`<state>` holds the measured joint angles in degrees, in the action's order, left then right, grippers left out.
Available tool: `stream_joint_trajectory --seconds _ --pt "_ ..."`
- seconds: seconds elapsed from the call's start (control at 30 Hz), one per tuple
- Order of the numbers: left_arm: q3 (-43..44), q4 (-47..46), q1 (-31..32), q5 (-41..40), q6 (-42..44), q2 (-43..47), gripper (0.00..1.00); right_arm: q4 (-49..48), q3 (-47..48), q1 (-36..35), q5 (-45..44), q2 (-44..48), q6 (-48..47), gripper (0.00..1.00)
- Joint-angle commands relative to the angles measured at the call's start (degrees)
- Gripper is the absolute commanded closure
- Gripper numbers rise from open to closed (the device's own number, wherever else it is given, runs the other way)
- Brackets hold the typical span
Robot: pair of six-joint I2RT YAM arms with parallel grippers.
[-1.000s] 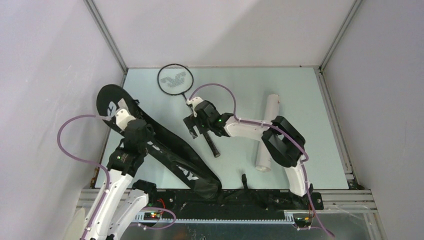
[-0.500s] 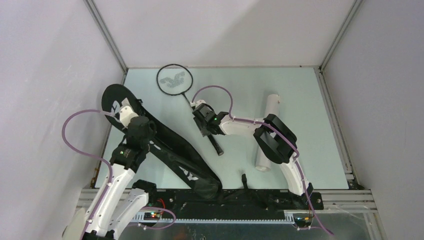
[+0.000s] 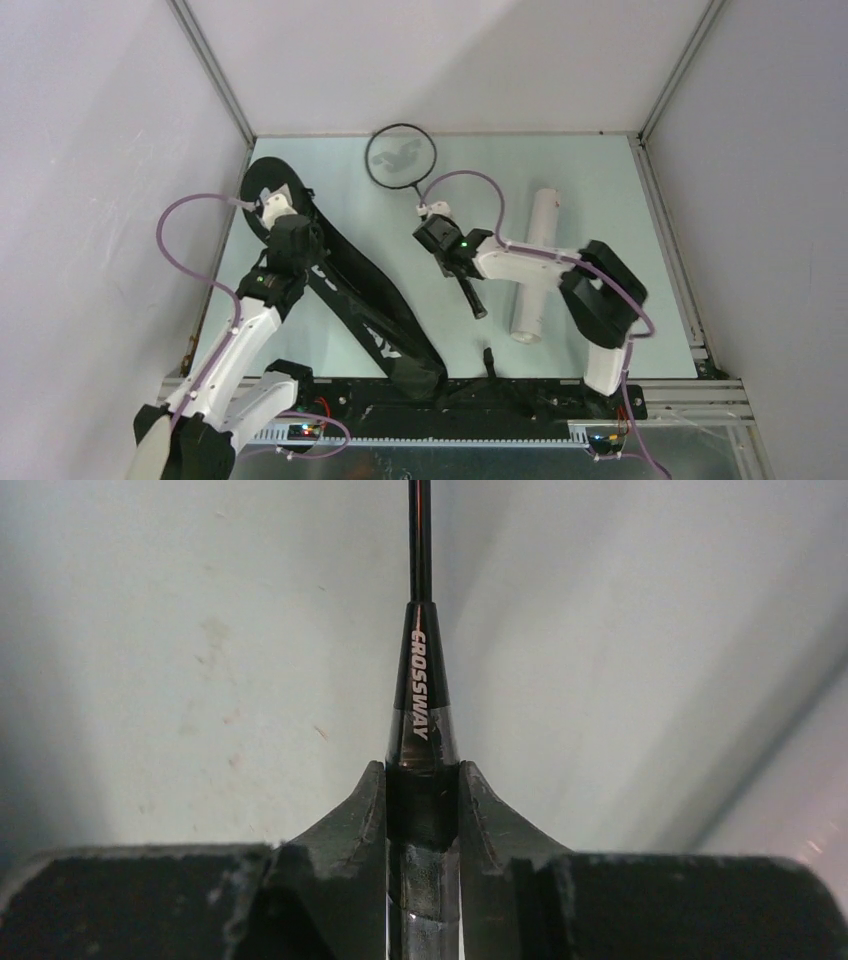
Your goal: Pack up the badminton gear
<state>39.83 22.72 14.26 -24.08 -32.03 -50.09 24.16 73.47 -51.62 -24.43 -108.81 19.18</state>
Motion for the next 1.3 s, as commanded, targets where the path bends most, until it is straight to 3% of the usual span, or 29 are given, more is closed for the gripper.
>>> stream_joint_trajectory --seconds 0.0,0.13,0.27,0.47,0.6,0.7,0.87,1.1,1.27 --pt "4.96 -8.99 -0.37 6.18 1.11 -3.65 1.00 4.64 -4.83 0.13 -8.01 13.66 3.25 1.00" --pt "7.17 -11.19 -0.35 9.78 1.52 -8.82 1.00 8.89 -12.03 -0.22 -8.64 21.69 6.56 1.00" --pt "8.75 -15.23 -0.33 14.55 1.35 -14.04 1.00 9.13 -18.96 -0.15 -3.29 27.03 8.95 1.00" --pt "15.73 -17.61 -0.37 20.61 2.28 -24.04 1.00 5.71 -24.37 0.02 2.05 25.43 13.06 0.97" --pt "19.90 -17.52 -0.37 24.28 4.01 -29.52 1.00 4.31 -23.94 0.79 2.38 22.55 13.63 0.85" --pt "21.27 -17.06 -0.37 26.66 5.07 -31.49 1.00 2.90 -23.29 1.40 2.66 21.37 12.73 0.59" --pt "20.54 -18.44 -0.37 28.81 5.10 -32.10 1.00 -1.34 -20.85 4.94 7.19 18.63 9.42 0.37" --pt "20.27 -18.00 -0.37 29.43 5.48 -31.42 1.00 -7.40 -11.92 10.26 9.79 7.15 4.67 0.33" --pt "19.93 -17.25 -0.35 28.68 6.07 -30.84 1.00 -5.08 -1.17 13.44 10.25 -4.92 4.42 0.41"
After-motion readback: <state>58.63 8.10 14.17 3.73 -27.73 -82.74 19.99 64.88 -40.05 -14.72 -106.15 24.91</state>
